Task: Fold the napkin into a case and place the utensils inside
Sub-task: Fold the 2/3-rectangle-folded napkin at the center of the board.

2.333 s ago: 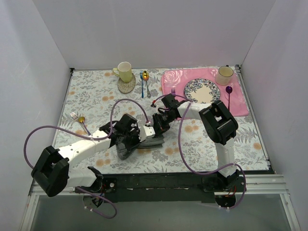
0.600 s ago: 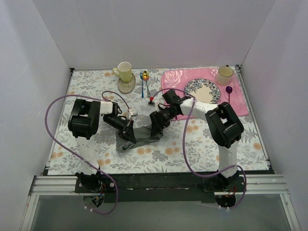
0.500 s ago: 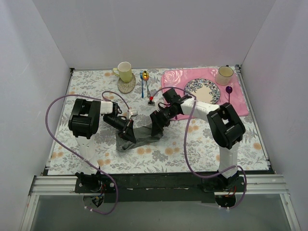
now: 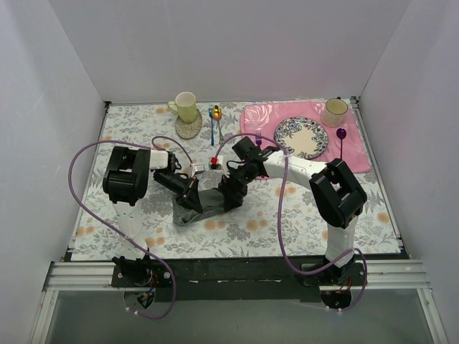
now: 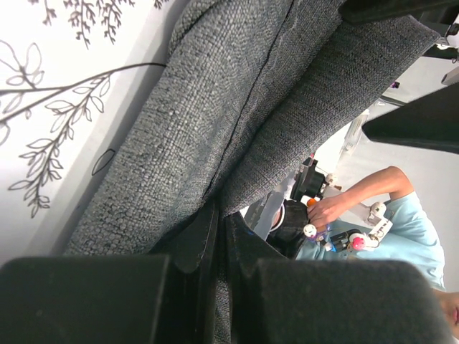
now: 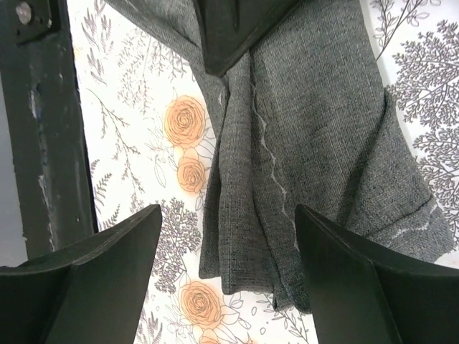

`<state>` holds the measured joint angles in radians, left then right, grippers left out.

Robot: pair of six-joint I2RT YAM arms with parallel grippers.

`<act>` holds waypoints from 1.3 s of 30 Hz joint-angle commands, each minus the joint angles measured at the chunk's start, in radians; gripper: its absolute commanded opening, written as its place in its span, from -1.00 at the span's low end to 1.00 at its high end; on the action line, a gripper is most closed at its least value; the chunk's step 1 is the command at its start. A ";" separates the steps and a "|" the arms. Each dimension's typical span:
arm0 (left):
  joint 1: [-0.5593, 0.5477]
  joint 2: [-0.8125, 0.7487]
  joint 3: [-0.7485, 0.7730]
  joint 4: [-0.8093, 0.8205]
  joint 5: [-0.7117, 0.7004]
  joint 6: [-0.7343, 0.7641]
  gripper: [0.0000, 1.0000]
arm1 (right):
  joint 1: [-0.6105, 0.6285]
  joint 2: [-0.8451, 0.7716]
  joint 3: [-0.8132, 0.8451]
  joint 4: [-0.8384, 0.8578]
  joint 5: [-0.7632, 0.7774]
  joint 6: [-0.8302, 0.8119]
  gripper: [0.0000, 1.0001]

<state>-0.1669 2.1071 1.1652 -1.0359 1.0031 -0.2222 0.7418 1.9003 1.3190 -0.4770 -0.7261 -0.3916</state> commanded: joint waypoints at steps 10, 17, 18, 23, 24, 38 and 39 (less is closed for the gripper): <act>0.026 0.041 0.028 0.066 -0.098 0.034 -1.00 | 0.039 -0.007 -0.009 0.015 0.090 -0.115 0.41; 0.030 0.044 0.031 0.057 -0.084 0.040 -1.00 | 0.042 0.028 0.011 0.017 0.114 -0.096 -0.17; 0.030 0.042 0.031 0.057 -0.083 0.041 -1.00 | 0.041 0.035 0.011 0.023 0.126 -0.087 -0.40; 0.035 0.016 0.028 0.039 -0.063 0.082 -0.75 | 0.036 0.077 0.040 -0.008 0.128 -0.053 -0.95; 0.035 -0.002 0.027 0.034 -0.057 0.092 -0.67 | 0.033 0.092 0.046 -0.012 0.119 -0.047 -0.97; 0.153 -0.600 -0.203 0.299 0.100 0.115 0.30 | -0.015 0.166 0.103 -0.077 -0.025 0.036 -0.97; 0.153 -0.649 -0.232 0.347 0.091 0.113 0.37 | -0.015 0.166 0.103 -0.077 -0.041 0.040 -0.97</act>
<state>-0.0265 1.6871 1.0374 -0.9325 1.0874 -0.0868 0.7330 2.0575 1.3937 -0.5190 -0.7212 -0.3687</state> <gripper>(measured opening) 0.638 0.038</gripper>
